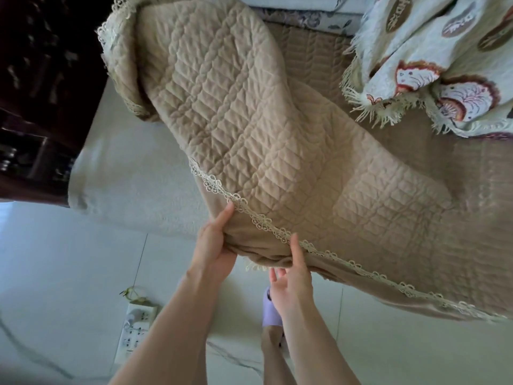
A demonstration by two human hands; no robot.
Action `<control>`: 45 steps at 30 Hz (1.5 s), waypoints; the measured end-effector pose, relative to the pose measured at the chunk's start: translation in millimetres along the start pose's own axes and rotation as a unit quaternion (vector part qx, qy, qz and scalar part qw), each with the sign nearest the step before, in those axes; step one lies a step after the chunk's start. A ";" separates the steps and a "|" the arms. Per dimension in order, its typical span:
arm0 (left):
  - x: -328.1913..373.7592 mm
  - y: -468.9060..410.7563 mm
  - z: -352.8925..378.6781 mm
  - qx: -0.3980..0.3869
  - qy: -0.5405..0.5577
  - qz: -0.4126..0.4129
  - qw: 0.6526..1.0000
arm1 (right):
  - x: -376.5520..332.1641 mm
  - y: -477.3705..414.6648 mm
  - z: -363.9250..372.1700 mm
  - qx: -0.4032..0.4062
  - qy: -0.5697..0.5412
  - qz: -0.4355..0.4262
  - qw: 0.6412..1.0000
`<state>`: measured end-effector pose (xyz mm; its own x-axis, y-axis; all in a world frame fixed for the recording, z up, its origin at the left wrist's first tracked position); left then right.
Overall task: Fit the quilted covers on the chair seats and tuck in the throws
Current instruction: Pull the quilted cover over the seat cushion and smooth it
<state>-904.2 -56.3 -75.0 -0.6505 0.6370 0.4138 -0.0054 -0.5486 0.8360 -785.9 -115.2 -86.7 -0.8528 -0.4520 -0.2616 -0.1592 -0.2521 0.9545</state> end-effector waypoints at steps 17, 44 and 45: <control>110.2 -9.1 -33.7 -0.048 -0.011 -0.037 0.998 | 73.1 7.5 79.4 -0.003 -0.070 0.005 0.998; 173.7 -10.1 -96.8 -0.063 0.016 -0.020 0.998 | 131.9 28.4 136.7 0.016 0.032 -0.004 0.999; 177.1 -11.7 -97.9 -0.052 0.011 -0.014 0.998 | 134.0 25.8 134.7 0.024 0.019 0.016 0.999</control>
<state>-1093.7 9.9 -46.7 -0.6651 0.6419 0.3816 -0.1024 -0.5846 0.8049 -971.3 -67.0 -77.8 -0.8383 -0.4916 -0.2358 -0.1575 -0.1957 0.9679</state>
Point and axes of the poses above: each hand's wrist, its own y-axis away from the middle knuckle, its own z-axis out of the palm, x = y × z, the point moved 1 cm from there along -y, towards the middle knuckle
